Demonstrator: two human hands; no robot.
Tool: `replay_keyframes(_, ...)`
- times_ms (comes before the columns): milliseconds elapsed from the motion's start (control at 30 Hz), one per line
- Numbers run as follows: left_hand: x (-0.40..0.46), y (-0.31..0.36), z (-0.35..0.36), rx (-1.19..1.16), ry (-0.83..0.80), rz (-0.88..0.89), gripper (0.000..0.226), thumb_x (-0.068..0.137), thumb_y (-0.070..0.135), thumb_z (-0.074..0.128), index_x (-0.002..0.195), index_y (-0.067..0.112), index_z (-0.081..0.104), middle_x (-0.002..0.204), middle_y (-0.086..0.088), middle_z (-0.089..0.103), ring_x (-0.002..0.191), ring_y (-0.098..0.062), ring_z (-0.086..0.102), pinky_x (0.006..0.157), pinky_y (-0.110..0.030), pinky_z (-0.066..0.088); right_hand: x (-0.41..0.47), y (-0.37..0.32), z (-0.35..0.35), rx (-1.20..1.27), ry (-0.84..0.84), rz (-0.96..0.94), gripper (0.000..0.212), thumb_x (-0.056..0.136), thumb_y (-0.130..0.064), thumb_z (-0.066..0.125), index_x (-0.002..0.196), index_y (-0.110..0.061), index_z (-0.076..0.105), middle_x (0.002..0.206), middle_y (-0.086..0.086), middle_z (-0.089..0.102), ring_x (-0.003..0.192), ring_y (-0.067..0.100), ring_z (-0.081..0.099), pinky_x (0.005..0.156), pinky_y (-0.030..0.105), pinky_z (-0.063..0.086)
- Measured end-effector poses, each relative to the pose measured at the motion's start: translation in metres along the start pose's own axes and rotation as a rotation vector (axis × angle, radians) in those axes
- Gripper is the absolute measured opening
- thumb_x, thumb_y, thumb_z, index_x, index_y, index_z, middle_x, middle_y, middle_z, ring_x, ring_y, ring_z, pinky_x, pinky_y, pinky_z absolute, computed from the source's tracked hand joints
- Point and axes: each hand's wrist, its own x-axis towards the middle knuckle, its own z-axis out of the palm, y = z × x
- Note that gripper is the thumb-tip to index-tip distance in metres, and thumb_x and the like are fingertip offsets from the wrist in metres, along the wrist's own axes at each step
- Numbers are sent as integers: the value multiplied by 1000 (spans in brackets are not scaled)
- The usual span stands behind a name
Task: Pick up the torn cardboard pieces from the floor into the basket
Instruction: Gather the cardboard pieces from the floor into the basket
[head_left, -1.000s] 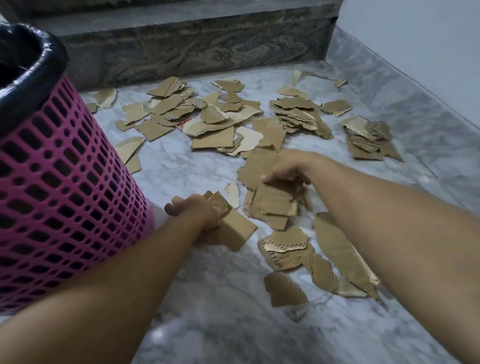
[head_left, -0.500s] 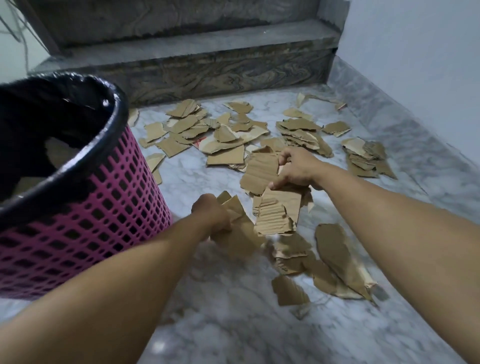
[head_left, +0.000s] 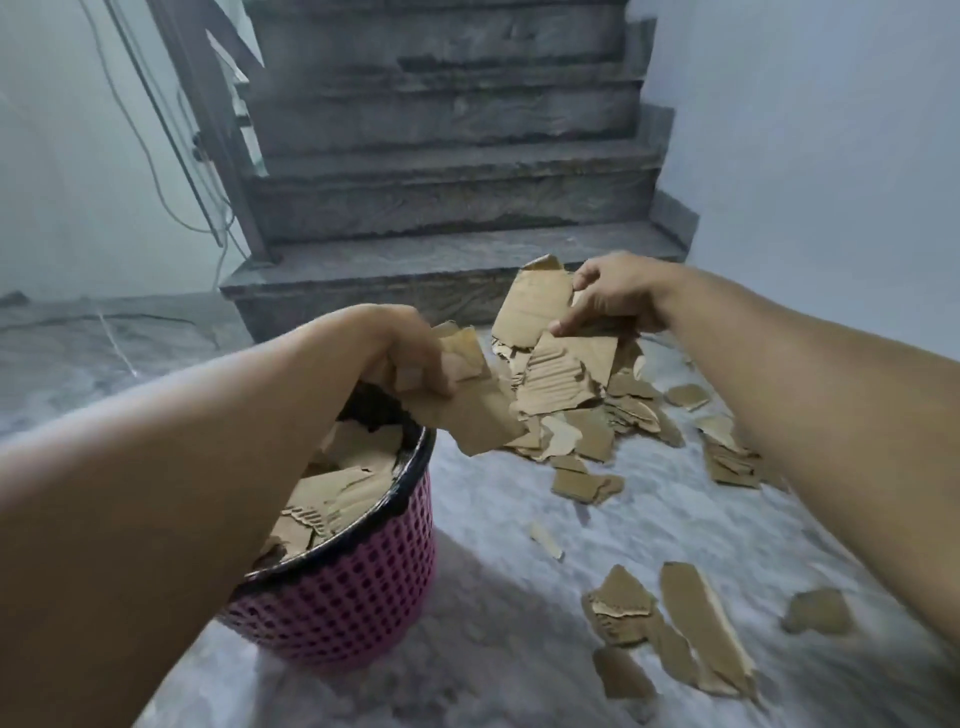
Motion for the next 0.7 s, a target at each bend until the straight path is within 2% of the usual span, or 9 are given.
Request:
replay_keyframes(167,-23,-49,-70,-35,39,-72,62,70,-2,80,125,6,53,124,-18,57,109,-40,60,92,-54,52,1,-72,52,-12,-74,-52,29,73,11,78,76,-9,56,69,14,71,54,26,72,39,37,54)
replay_keyframes(267,-33,-94,-90,-18,85,-163,56,73,-1,78,124,2,54,123,-21,60,109,-40,61,93,-52,53,5,-99,103,-63,-128,-68,29,72,7,80,87,-5,59,71,15,74,61,31,74,52,53,59)
replay_keyframes(333,-35,-122,-88,-6,128,-210,51,74,1,78,120,-2,56,118,-21,64,105,-37,65,91,-49,54,10,-103,139,-92,-139,-71,35,70,5,82,94,-4,57,74,15,73,60,28,74,65,57,60)
replay_keyframes(367,-35,-135,-85,-6,162,-216,52,73,3,80,119,-1,56,115,-19,65,103,-36,66,89,-48,56,14,-101,155,-110,-128,-93,37,69,2,84,92,-6,57,79,13,72,63,27,74,71,56,60)
replay_keyframes(433,-35,-158,-76,-45,195,-216,61,69,6,84,123,1,54,118,-15,62,105,-34,64,87,-49,56,24,-92,187,-228,-87,-183,43,64,-13,91,92,-12,57,93,10,70,85,25,71,82,45,59)
replay_keyframes(500,-36,-178,-67,-34,200,-208,69,68,11,86,128,3,52,125,-11,57,112,-33,57,91,-50,54,30,-79,210,-363,-88,-239,49,65,-31,90,101,-16,61,103,4,67,98,22,63,81,33,52)
replay_keyframes(567,-36,-194,-63,45,295,-185,65,68,19,87,123,5,57,122,-11,59,110,-31,58,93,-46,52,35,-66,219,-433,-78,-265,46,69,-42,86,102,-19,63,108,2,66,102,21,60,80,27,45)
replay_keyframes(633,-34,-209,-65,112,464,-175,56,68,21,87,116,7,61,115,-13,63,105,-30,60,92,-41,52,38,-56,219,-470,37,-289,37,72,-40,83,98,-22,64,112,5,68,106,24,61,83,27,45)
replay_keyframes(700,-33,-220,-68,216,592,-233,51,67,19,82,112,9,60,116,-16,60,109,-33,57,91,-41,52,39,-46,213,-512,196,-256,37,74,-32,80,105,-20,63,113,8,66,107,28,61,81,29,46)
